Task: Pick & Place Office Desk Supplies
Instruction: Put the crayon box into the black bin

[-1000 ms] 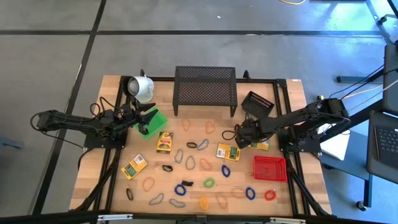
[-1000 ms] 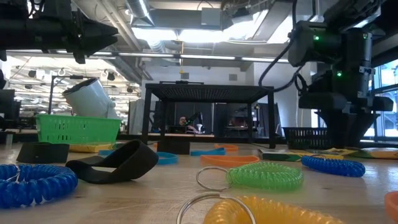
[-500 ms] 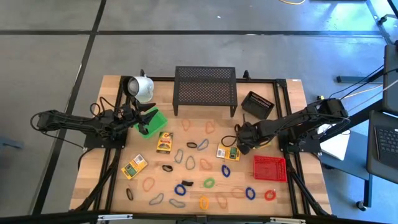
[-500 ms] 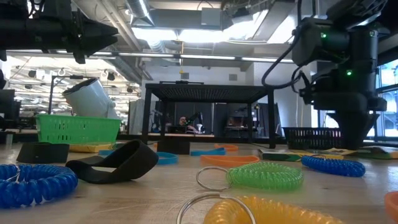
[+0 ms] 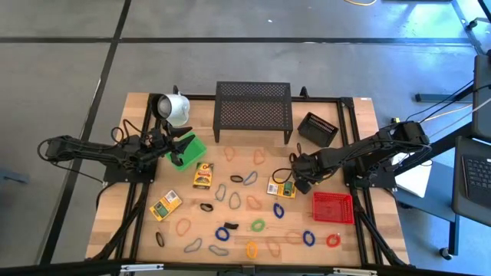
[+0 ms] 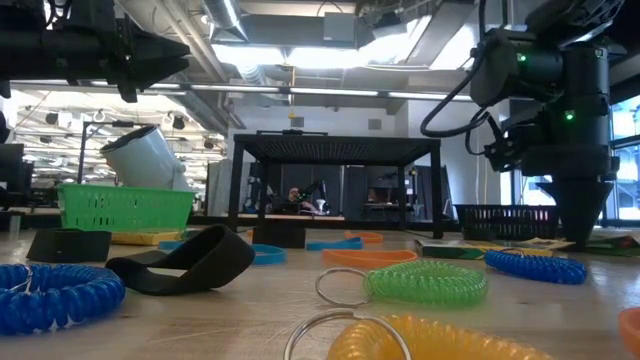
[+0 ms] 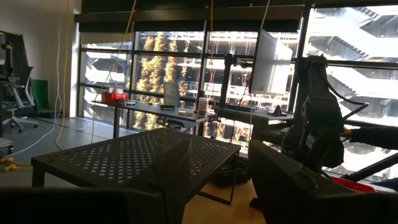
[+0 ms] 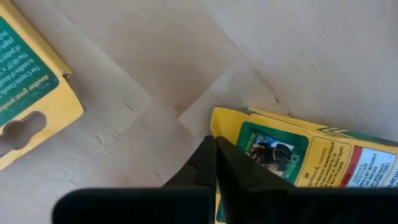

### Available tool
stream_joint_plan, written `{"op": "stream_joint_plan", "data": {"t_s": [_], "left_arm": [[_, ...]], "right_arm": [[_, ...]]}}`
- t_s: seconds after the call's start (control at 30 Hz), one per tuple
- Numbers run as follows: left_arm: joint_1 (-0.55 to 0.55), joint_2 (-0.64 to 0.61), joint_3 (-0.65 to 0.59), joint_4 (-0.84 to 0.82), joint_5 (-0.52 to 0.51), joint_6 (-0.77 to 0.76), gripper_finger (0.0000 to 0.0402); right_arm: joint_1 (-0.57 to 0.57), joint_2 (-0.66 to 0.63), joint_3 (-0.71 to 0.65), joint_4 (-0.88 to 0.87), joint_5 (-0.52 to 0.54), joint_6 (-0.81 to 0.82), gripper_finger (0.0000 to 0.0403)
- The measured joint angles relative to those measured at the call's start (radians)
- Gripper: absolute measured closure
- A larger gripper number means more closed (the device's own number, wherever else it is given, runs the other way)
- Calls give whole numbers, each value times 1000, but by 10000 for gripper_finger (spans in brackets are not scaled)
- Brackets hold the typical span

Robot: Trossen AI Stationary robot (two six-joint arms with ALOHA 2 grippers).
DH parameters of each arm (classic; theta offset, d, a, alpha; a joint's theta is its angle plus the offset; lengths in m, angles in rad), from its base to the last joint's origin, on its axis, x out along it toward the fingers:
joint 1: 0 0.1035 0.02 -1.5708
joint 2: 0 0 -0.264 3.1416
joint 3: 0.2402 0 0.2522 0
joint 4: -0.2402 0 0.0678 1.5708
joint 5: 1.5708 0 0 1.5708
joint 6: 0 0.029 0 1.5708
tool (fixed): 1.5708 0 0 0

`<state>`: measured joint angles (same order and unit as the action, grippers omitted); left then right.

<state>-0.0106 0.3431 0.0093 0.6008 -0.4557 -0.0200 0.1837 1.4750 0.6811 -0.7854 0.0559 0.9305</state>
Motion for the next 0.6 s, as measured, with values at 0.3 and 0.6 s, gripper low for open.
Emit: {"op": "stream_joint_plan", "data": {"t_s": [0.3, 0.6], "left_arm": [[0, 0, 0, 0, 0, 0, 245], [0, 0, 0, -5, 0, 0, 245]], "right_arm": [[2, -26, 13, -4, -16, -35, 402], [3, -106, 130, -3, 30, -110, 402]]}}
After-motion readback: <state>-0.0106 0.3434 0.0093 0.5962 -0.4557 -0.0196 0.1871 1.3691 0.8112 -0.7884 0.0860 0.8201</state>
